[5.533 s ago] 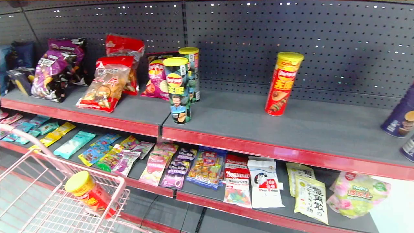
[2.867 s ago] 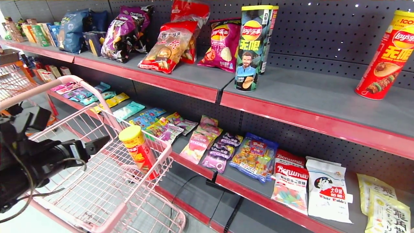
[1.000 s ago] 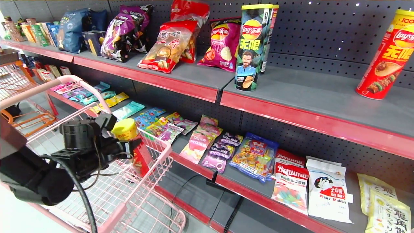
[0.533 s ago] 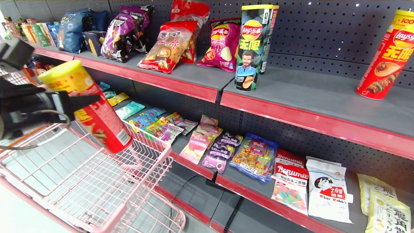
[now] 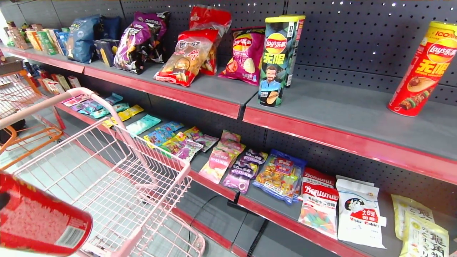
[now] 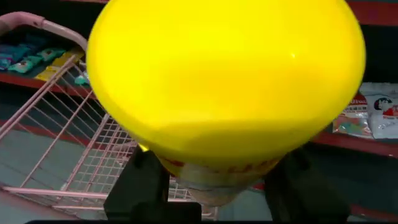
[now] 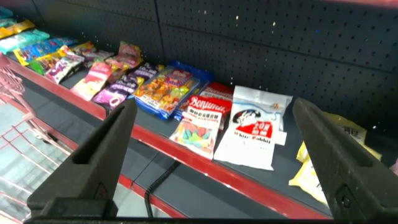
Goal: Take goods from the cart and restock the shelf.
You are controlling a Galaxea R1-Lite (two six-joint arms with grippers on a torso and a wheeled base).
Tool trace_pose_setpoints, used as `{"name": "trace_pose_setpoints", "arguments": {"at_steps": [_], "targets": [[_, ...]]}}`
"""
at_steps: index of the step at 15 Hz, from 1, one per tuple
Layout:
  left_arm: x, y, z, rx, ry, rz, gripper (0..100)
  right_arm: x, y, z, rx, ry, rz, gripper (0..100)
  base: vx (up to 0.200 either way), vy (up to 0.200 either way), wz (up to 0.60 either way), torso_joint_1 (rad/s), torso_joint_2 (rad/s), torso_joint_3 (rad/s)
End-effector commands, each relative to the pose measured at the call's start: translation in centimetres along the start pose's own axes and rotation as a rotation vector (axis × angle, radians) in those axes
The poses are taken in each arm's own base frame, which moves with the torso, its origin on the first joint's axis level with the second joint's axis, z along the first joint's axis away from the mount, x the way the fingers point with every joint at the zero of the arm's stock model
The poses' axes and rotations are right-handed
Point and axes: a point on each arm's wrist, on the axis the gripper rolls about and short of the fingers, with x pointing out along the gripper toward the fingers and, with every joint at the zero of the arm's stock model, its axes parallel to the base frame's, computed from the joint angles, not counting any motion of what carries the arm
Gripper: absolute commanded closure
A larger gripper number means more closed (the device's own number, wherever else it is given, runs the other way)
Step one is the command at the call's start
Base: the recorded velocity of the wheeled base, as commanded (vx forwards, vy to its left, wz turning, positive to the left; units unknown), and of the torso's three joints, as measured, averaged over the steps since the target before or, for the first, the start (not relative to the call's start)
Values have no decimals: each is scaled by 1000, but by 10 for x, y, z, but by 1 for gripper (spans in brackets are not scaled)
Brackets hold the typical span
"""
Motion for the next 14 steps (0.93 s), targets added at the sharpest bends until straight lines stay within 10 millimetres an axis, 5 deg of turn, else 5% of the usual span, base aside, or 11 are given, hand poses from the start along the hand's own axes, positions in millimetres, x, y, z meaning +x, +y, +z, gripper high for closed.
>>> {"name": "trace_pose_setpoints", "arguments": {"at_steps": [1,14], "targets": [[-25,-5,-22,24,-69,18,100,0,0,0,0,2,0,0,0,0,0,144,-471,-310],[-38,-6,-37,39,-109,131,100,0,0,0,1,0,0,0,0,0,-46,192,-485,-297]]}}
